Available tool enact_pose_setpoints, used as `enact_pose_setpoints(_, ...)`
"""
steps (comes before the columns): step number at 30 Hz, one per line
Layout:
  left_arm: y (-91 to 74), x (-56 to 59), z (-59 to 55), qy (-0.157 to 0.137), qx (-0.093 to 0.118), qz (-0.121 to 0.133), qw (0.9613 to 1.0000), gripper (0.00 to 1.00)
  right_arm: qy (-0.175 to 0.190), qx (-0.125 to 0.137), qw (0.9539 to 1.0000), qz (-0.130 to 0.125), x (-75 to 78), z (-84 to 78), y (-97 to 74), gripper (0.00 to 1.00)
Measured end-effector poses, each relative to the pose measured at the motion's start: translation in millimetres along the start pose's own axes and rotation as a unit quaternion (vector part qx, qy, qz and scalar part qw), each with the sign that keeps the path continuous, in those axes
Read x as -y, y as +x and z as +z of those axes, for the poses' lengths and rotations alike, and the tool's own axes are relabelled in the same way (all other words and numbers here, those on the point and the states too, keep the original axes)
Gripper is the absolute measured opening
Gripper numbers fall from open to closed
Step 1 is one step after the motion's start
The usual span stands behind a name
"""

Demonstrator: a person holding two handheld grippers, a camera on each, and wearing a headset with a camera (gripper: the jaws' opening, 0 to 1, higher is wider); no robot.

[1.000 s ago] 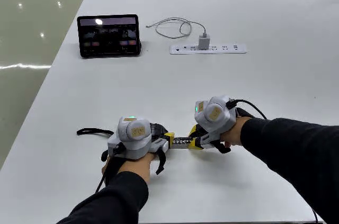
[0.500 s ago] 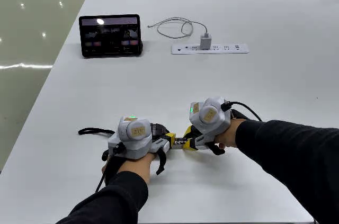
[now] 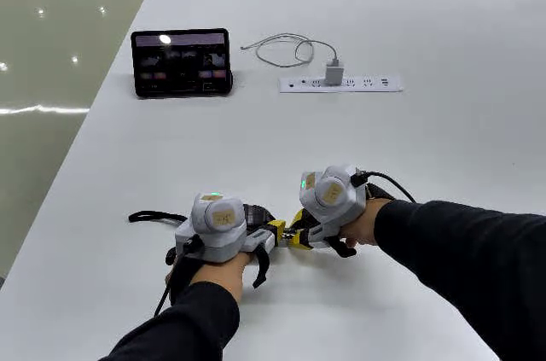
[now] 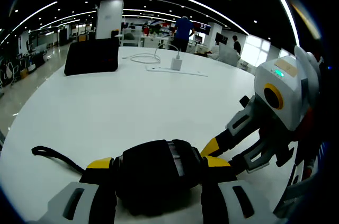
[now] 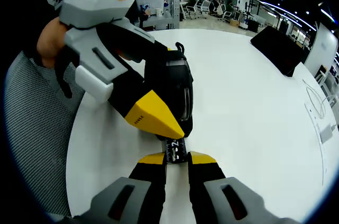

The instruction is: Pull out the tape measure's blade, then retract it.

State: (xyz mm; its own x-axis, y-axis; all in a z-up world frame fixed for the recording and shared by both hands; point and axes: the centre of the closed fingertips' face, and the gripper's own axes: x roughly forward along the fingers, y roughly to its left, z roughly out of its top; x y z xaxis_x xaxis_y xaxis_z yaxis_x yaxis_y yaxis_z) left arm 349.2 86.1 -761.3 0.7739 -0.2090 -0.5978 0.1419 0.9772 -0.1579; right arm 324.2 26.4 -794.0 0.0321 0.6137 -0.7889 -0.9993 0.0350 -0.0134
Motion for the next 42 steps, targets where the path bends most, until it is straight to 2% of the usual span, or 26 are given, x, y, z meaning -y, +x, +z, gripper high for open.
enact_pose_setpoints(15, 0.5, 0.0, 0.4, 0.0, 0.0, -0.003, 1.0, 0.61, -0.003, 0.015, 0.9998, 0.01, 1.6, 8.6, 8.9, 0.11)
enact_pose_setpoints(20, 0.1, 0.5, 0.4, 0.002, 0.002, -0.003, 1.0, 0.61, -0.022, 0.011, 0.9997, 0.007, 1.0, 11.1, 11.2, 0.11)
enact_pose_setpoints(42, 0.2, 0.6, 0.2, 0.002, 0.004, -0.003, 1.0, 0.61, -0.009, 0.012, 0.9999, 0.006, 2.3, 11.6, 11.5, 0.12)
